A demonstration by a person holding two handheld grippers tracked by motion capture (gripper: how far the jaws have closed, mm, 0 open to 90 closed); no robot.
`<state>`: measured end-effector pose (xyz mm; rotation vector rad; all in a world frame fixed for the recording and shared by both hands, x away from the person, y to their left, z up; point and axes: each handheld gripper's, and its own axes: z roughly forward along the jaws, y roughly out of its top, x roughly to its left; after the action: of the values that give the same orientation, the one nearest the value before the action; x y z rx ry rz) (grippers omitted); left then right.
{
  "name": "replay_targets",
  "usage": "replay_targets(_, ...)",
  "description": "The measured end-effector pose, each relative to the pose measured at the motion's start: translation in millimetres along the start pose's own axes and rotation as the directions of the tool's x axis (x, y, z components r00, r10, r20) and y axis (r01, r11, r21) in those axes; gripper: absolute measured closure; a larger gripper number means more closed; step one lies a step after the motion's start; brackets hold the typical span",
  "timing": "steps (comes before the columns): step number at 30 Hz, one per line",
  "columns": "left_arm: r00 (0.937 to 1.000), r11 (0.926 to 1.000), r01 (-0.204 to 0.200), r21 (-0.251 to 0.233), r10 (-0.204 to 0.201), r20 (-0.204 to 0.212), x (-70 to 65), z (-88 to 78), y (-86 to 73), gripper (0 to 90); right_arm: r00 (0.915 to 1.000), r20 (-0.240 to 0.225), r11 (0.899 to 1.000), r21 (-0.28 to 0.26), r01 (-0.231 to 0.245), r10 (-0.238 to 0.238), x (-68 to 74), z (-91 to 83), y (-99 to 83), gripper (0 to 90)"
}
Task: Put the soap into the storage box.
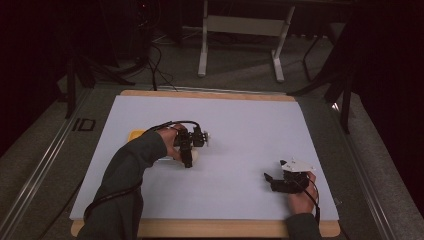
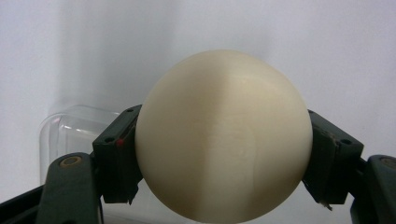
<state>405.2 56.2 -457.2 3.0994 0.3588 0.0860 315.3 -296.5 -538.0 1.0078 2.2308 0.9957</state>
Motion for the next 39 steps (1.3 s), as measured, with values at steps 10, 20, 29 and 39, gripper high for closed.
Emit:
replay_targets(10, 0.9994, 0.9993, 0.033, -0.015, -0.033, 0.005, 8.3, -3.7, -7.5, 25.7, 1.0, 0.001, 1.0, 0.0, 0.001, -0.001, 0.1, 0.1, 0.0, 18.9)
replay_targets(20, 0.9968, 0.9964, 0.079, -0.03, -0.079, 0.015, 14.1, -6.7, -16.6, 25.7, 1.0, 0.001, 1.0, 0.002, 0.001, -0.001, 0.1, 0.1, 0.1, 18.9)
replay_targets(29, 0.9959, 0.9955, 0.09, -0.031, -0.089, 0.018, 16.5, -8.2, -19.7, 25.7, 1.0, 0.001, 1.0, 0.0, 0.0, 0.0, 0.1, 0.0, 0.0, 18.9)
replay_targets(39, 0.9905, 0.9905, 0.132, -0.038, -0.131, 0.041, 24.1, -8.6, -30.1, 25.7, 1.0, 0.001, 1.0, -0.001, -0.001, 0.001, 0.0, 0.0, 0.0, 18.9)
